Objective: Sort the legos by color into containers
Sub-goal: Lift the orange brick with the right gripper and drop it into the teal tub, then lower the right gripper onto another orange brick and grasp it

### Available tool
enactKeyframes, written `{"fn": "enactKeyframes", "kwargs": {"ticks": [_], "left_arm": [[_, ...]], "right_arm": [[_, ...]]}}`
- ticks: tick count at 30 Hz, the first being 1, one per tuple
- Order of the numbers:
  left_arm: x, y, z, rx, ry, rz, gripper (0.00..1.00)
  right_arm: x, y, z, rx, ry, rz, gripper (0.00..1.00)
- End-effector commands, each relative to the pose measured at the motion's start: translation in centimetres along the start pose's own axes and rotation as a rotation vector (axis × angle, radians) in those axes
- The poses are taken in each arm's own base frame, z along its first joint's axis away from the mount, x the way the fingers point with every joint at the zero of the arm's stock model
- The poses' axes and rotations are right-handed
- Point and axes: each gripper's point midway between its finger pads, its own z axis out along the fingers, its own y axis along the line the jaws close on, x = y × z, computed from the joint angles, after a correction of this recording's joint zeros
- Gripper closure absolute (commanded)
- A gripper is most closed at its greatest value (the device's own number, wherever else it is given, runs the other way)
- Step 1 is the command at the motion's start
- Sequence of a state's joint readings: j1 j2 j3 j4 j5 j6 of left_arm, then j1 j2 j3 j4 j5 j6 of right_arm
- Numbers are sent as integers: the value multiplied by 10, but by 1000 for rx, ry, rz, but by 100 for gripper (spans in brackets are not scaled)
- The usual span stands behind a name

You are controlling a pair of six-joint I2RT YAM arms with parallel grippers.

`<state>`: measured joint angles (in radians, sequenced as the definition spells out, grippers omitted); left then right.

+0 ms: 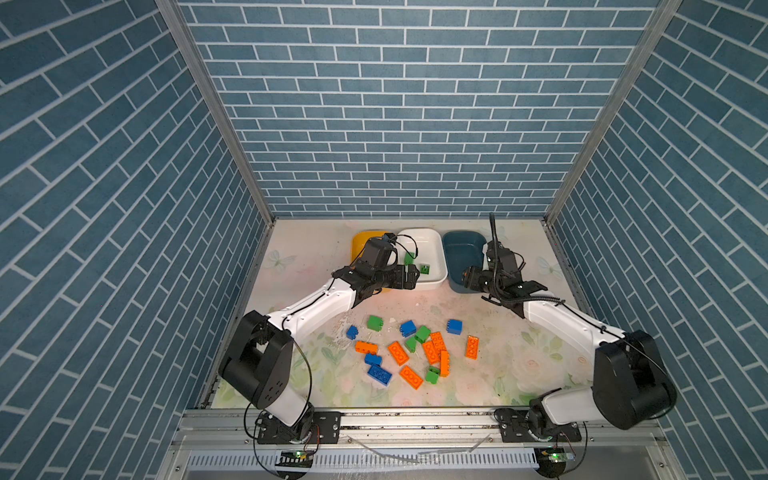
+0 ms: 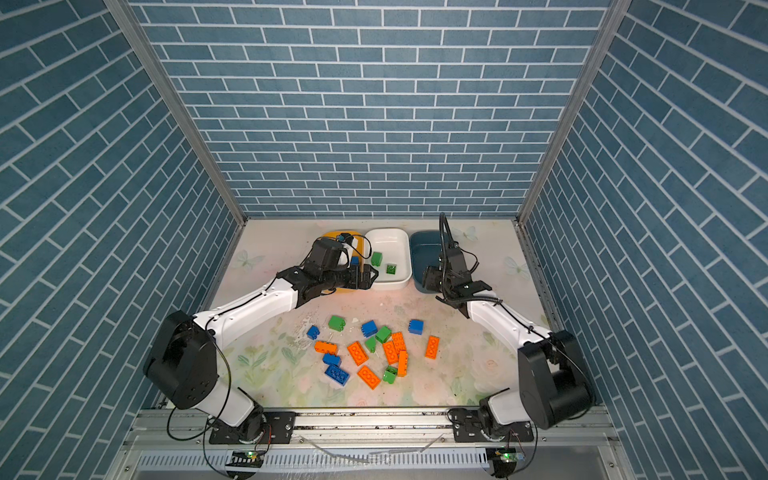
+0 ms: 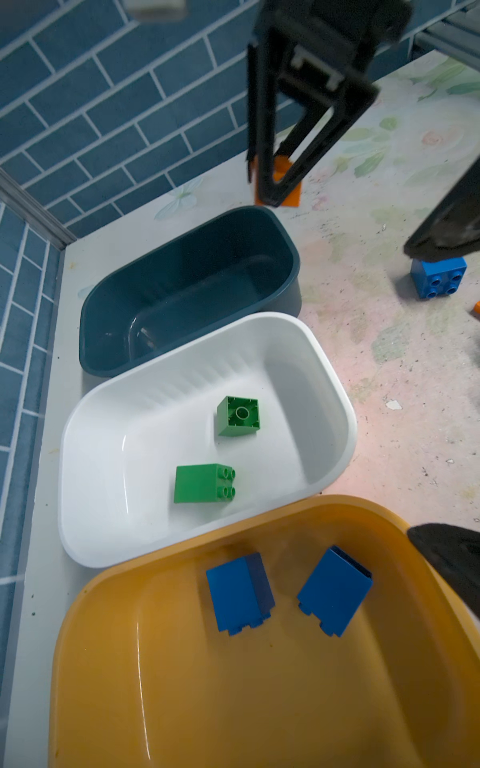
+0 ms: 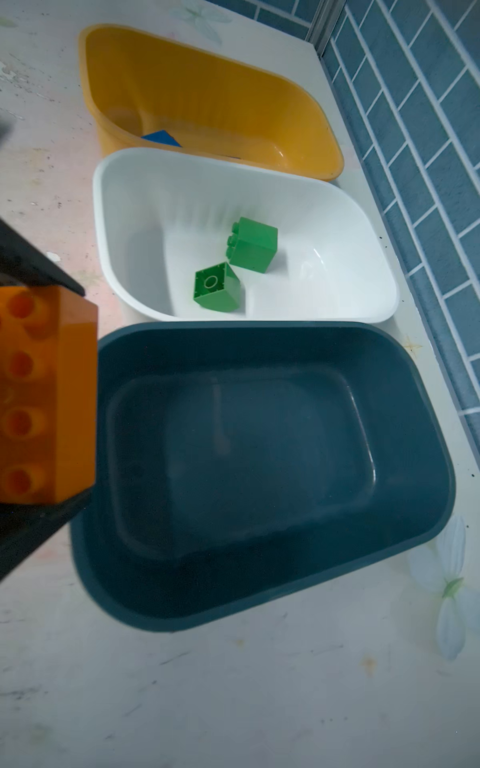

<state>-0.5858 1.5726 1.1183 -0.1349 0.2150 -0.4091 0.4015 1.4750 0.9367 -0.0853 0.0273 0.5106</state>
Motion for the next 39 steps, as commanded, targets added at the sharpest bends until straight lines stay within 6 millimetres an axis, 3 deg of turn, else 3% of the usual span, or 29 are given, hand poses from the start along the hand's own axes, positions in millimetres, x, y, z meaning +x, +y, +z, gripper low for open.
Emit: {"fn": "enactKeyframes", "kwargs": {"ticks": [1, 5, 12, 17, 21, 26, 32, 33, 34, 39], "left_arm": [[0, -13, -8, 71, -10, 37, 1], [0, -11, -11, 59, -19, 30, 1], [3, -4, -16, 22, -18, 31, 1], [9, 2, -19, -2, -11, 30, 1], [13, 7, -22, -25, -7, 27, 1], [15, 13, -22, -57, -1, 25, 1], [17, 1, -22, -33, 16, 70, 1], [18, 0, -22, -33, 20, 78, 1], [18, -1, -22, -34, 22, 82, 1], [17, -1, -20, -39, 16, 80, 1]], "right_arm": [[-25, 2, 21, -16, -3, -27, 55], [-34, -8, 56, 23, 42, -59, 55], [-30, -19, 105, 99, 141, -133, 53], [-22, -24, 129, 123, 185, -131, 52], [-15, -28, 138, 141, 231, -126, 45], [-19, -17, 122, 91, 226, -116, 35], [-23, -6, 89, 38, 195, -118, 26], [-24, -6, 83, 35, 191, -116, 17], [-23, -6, 77, 34, 193, -116, 2], [-15, -4, 37, 6, 183, -94, 2]]}}
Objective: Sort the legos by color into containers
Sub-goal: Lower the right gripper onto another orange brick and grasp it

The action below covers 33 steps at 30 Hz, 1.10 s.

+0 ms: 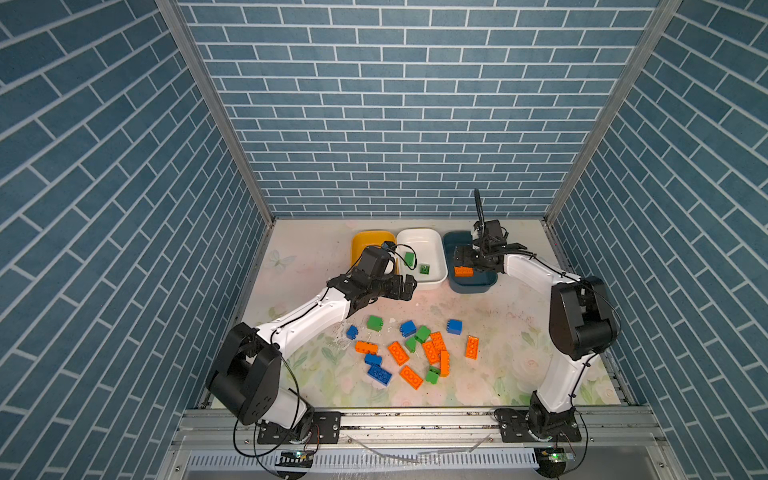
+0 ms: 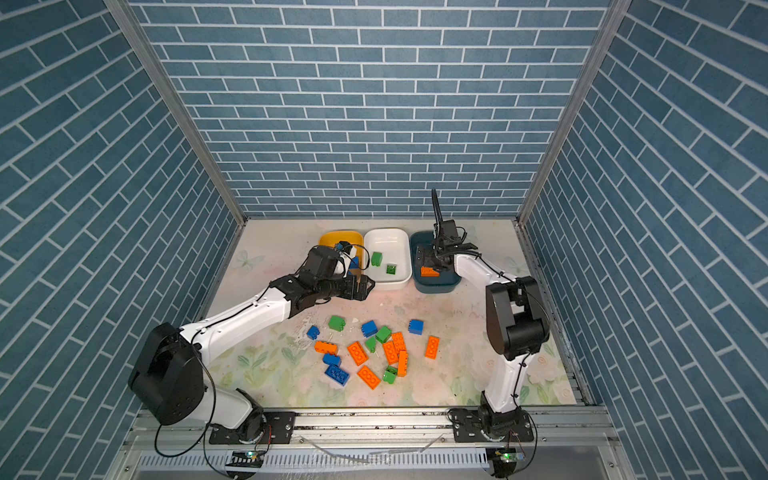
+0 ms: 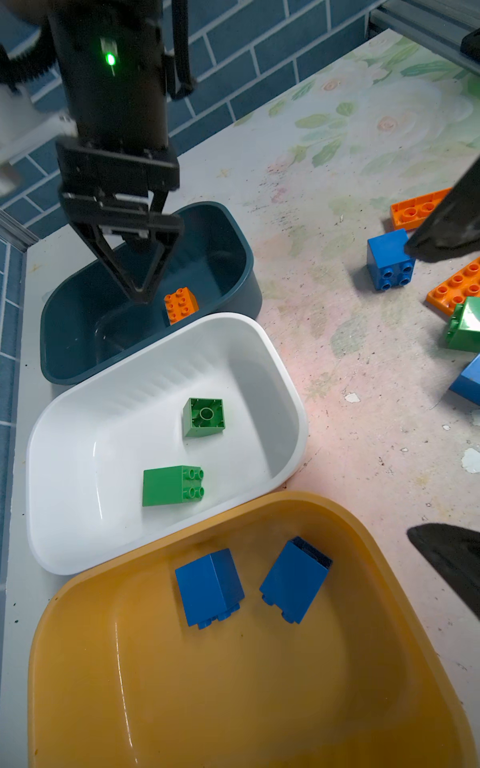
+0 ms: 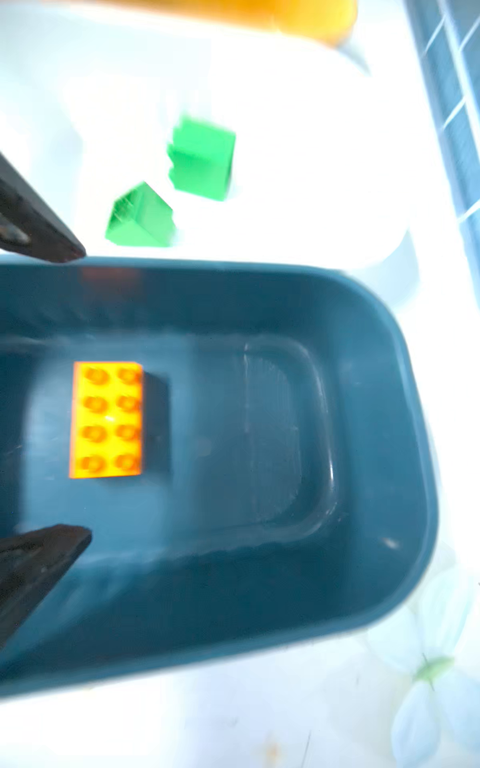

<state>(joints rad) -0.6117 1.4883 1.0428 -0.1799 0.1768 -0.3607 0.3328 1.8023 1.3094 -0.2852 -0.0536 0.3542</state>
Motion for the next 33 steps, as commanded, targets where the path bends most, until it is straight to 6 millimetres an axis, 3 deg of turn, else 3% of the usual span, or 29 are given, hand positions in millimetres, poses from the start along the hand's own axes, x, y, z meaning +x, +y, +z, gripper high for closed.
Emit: {"fn": "enactKeyframes", "kwargs": {"ticks": [1, 3, 6, 13, 19, 24, 33], "left_arm": [[-7, -2, -3, -9, -15, 18, 1], [-10, 0, -2, -17, -26, 11, 1], [-16, 0, 0, -19, -53, 1, 1], [-21, -4, 4, 1, -75, 9, 1], [-23, -6, 12, 13, -72, 2, 1], [-22, -8, 17, 32, -69, -12, 1], [-16, -5, 21, 25, -55, -26, 1]], "right_arm": [[21, 2, -30, -26, 22, 14, 2], [33, 6, -51, -65, 18, 30, 2], [59, -9, -74, -16, 25, 88, 1], [153, -45, -103, 103, 141, 225, 4], [216, -18, -102, -28, 345, 282, 13], [244, -2, -94, 14, 450, 259, 21], [262, -18, -87, 234, 480, 144, 37]]}}
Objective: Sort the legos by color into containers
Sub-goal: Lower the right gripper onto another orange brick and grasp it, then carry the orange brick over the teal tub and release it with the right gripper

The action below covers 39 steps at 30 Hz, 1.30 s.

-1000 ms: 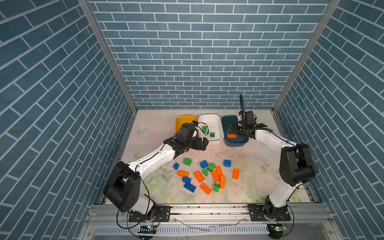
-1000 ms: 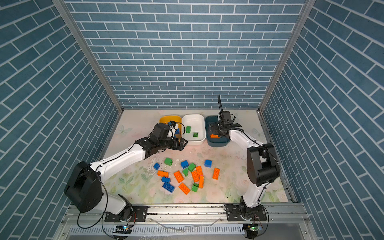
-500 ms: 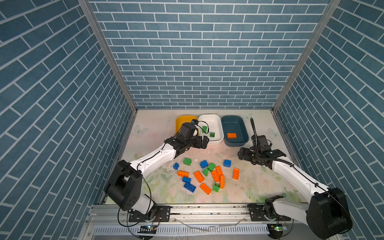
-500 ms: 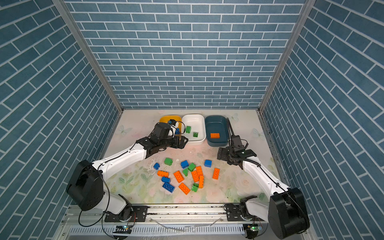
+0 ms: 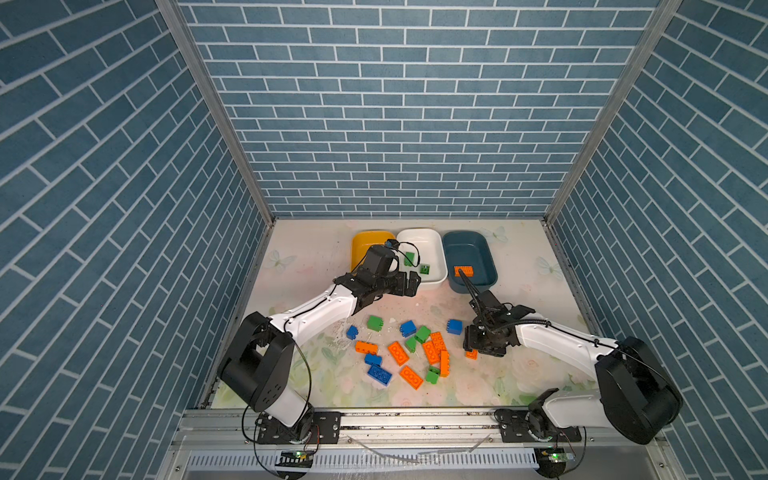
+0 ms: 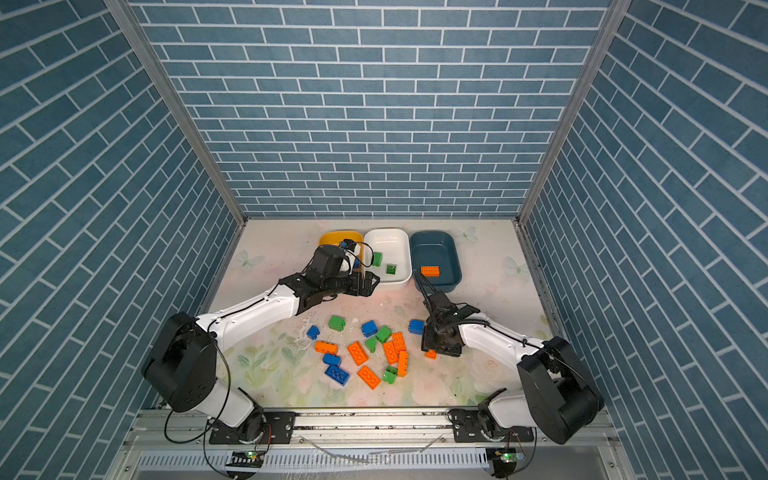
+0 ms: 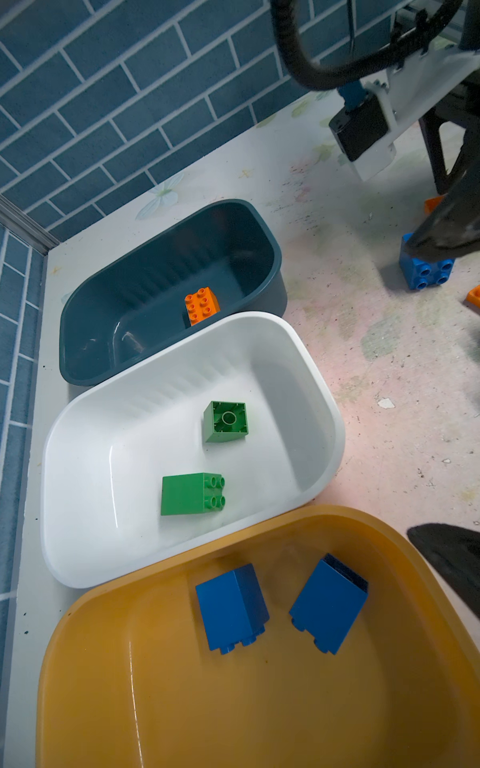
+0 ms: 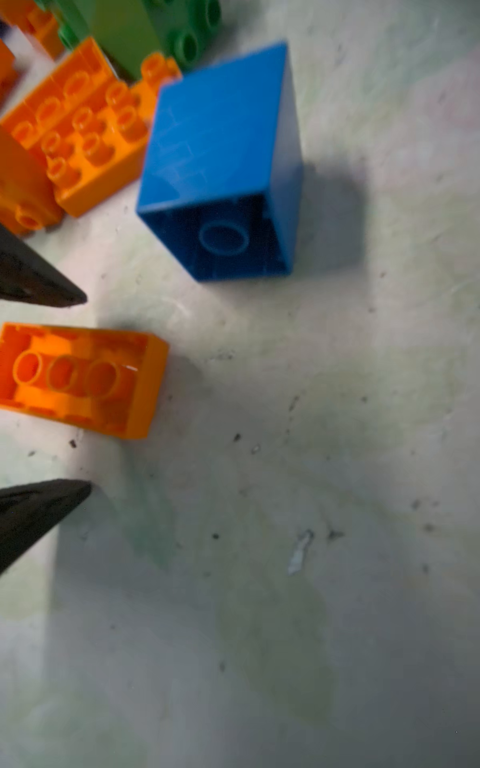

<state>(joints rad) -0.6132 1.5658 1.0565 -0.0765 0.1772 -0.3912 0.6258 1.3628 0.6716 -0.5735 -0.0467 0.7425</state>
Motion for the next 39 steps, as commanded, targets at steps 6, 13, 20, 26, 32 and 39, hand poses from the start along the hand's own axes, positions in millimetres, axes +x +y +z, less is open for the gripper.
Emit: {"fn": "enactKeyframes", "kwargs": {"ticks": [6, 13, 20, 26, 32, 39], "left_arm": [[-5, -2, 0, 1, -12, -3, 1], [-8, -4, -1, 0, -16, 2, 1], [0, -38, -1, 30, 30, 139, 1], [2, -75, 5, 212, 1, 112, 1], [3, -99, 7, 282, -7, 168, 1], [2, -89, 9, 216, -17, 148, 1]], "right_arm": [[5, -11, 3, 130, 26, -19, 52], [-3, -11, 0, 154, 6, -81, 68], [-36, 6, -27, 111, -125, -174, 73], [-89, 26, -55, -12, -318, -118, 73], [-137, 40, -78, -152, -430, -147, 73], [-188, 49, -91, -181, -496, -191, 73]]}}
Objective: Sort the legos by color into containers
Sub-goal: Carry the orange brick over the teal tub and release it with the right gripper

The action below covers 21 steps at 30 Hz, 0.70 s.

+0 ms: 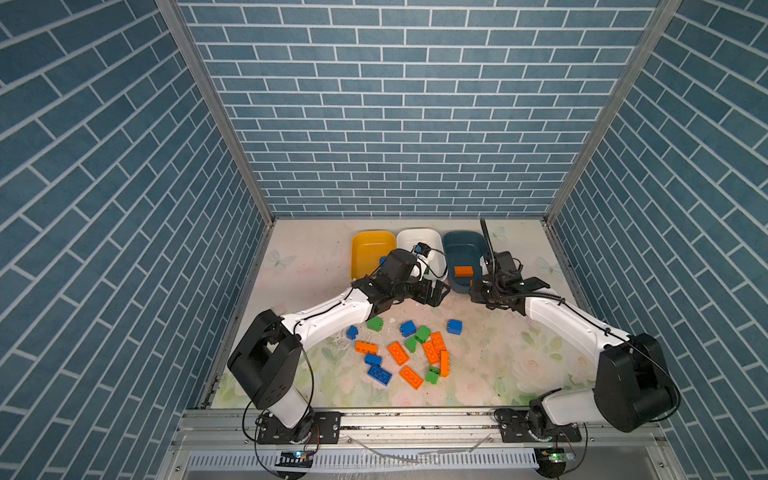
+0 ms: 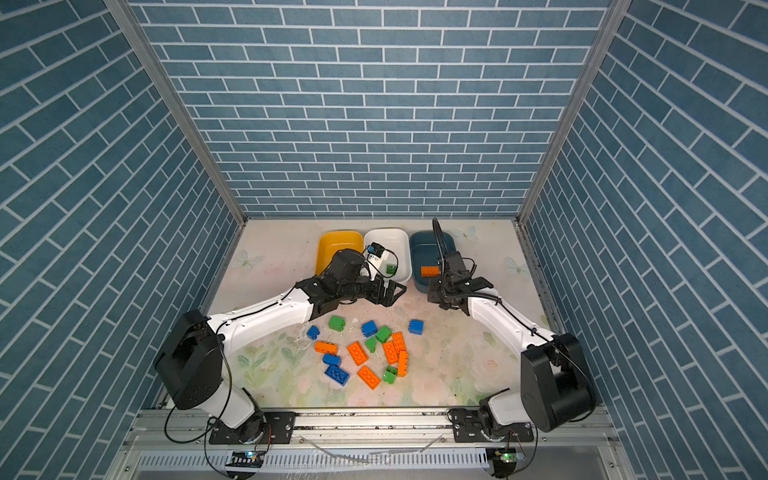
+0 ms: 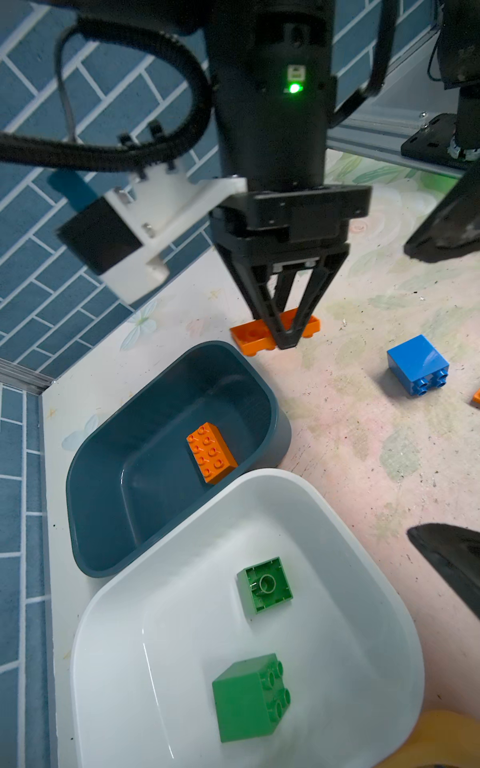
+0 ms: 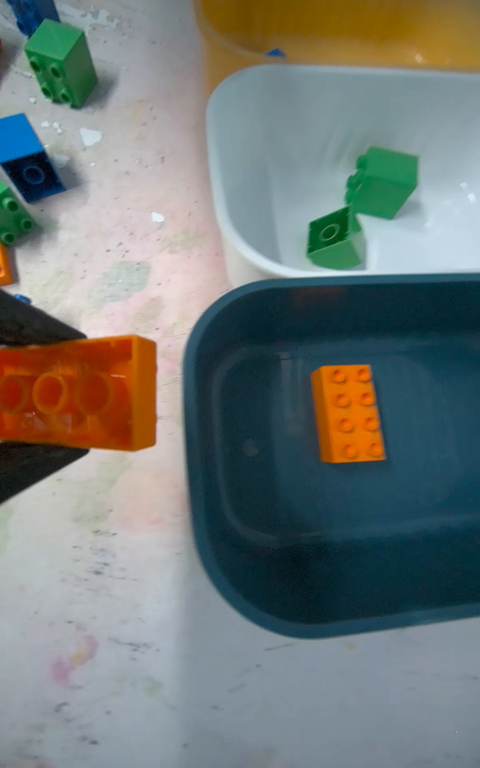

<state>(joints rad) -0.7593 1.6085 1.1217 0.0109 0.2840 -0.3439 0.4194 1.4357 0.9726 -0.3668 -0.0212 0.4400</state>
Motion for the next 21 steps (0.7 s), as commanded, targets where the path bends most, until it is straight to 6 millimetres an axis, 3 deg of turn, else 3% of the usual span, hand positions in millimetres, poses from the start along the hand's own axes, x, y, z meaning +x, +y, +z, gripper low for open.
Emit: {"fn": "enactKeyframes", "kwargs": {"ticks": [1, 9, 17, 21], "left_arm": [[-1, 8, 2, -42, -11, -6, 1], [0, 26, -7, -147, -39, -37, 1], [4, 34, -18, -206, -34, -49, 1], [6, 36, -20, -214, -30, -63, 1]], "right_arm": [[-36, 13, 4, -55, -66, -57, 73], [-69, -9, 48, 30, -40, -25, 71], [-77, -47, 86, 252, 70, -109, 70], [-99, -43, 98, 259, 62, -191, 68]]}}
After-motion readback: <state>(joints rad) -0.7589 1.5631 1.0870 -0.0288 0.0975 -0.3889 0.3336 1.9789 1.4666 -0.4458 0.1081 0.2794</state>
